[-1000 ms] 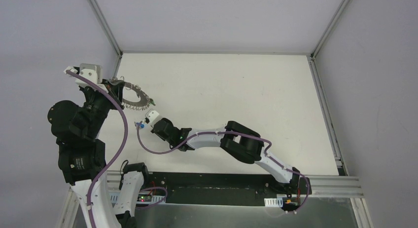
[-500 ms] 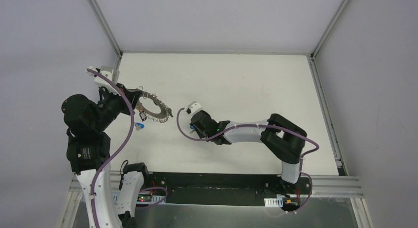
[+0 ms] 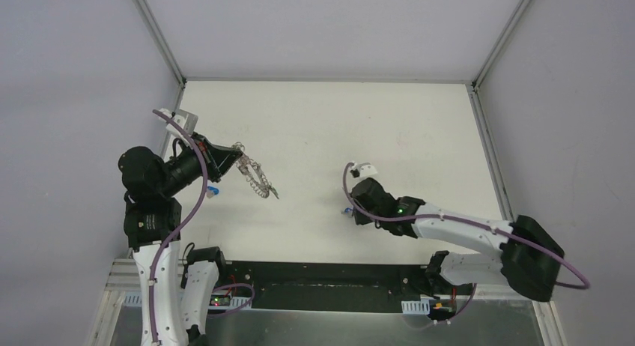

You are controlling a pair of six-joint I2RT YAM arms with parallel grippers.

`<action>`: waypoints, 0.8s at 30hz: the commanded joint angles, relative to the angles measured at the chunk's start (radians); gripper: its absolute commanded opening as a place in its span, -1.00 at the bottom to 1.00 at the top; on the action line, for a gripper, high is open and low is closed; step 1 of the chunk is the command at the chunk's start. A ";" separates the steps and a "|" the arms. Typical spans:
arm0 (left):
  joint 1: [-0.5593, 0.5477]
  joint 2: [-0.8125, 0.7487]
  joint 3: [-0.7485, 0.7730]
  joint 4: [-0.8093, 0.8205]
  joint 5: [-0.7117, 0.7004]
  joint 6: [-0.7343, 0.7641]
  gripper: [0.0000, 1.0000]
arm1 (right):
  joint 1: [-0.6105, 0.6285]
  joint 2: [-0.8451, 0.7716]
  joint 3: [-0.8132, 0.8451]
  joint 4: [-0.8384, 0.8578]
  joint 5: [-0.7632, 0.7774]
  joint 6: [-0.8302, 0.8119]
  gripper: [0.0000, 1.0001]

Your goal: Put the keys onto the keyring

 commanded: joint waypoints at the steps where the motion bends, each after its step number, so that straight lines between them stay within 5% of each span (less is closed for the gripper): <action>1: -0.038 -0.049 -0.052 0.178 0.051 -0.109 -1.00 | -0.020 -0.213 -0.048 -0.078 0.052 0.115 -0.98; 12: -0.384 0.032 -0.146 0.211 -0.128 -0.073 -1.00 | -0.104 -0.286 -0.018 -0.154 0.006 0.102 -0.09; 24: -0.862 0.305 -0.139 0.255 -0.446 0.036 -1.00 | -0.228 -0.294 0.064 -0.311 -0.161 0.068 0.01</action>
